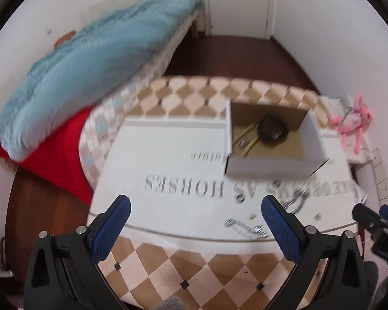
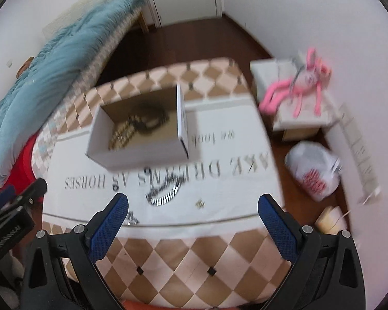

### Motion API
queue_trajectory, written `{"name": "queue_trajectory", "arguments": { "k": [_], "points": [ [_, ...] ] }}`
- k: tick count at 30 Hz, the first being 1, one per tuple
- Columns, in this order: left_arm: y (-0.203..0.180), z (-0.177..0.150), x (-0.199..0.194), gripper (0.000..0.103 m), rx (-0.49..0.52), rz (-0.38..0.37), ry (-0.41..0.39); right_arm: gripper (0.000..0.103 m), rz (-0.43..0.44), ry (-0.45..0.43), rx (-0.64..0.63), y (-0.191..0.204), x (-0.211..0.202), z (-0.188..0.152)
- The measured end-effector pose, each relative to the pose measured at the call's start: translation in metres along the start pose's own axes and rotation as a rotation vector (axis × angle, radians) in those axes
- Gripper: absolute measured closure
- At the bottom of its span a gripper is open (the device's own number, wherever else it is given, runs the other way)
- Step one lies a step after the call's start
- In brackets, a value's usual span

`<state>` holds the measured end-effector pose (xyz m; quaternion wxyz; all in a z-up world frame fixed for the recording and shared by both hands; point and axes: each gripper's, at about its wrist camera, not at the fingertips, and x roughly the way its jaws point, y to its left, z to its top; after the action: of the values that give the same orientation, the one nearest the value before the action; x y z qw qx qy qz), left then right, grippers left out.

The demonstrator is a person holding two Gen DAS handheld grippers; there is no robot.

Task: Organize jewelry
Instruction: 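Move the right tool down onto the silver chain bracelet, then grasp the silver chain bracelet with the right tool while the left tool grasps the silver necklace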

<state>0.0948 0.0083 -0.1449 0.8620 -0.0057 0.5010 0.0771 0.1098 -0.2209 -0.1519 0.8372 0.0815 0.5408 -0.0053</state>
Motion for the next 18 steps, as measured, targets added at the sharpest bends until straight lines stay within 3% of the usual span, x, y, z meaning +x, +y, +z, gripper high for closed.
{"name": "queue_trajectory", "arguments": {
  "k": [2,4,15,17,18],
  "points": [
    [0.003,-0.008,0.021,0.000,-0.003,0.026,0.052,0.019,0.023,0.053,0.021,-0.004,0.024,-0.008],
    [0.005,-0.015,0.038,0.000,-0.004,0.044,0.086,0.027,0.040,0.094,0.035,-0.005,0.045,-0.012],
    [0.020,-0.021,0.084,0.000,-0.027,0.088,0.187,0.044,-0.003,0.166,-0.006,0.020,0.136,0.006],
    [0.021,-0.024,0.088,0.000,-0.022,0.091,0.200,0.053,-0.034,0.139,-0.056,0.029,0.142,0.008],
    [0.022,-0.024,0.089,0.000,-0.020,0.090,0.205,0.061,-0.066,0.127,-0.099,0.037,0.144,0.008]
  ]
}}
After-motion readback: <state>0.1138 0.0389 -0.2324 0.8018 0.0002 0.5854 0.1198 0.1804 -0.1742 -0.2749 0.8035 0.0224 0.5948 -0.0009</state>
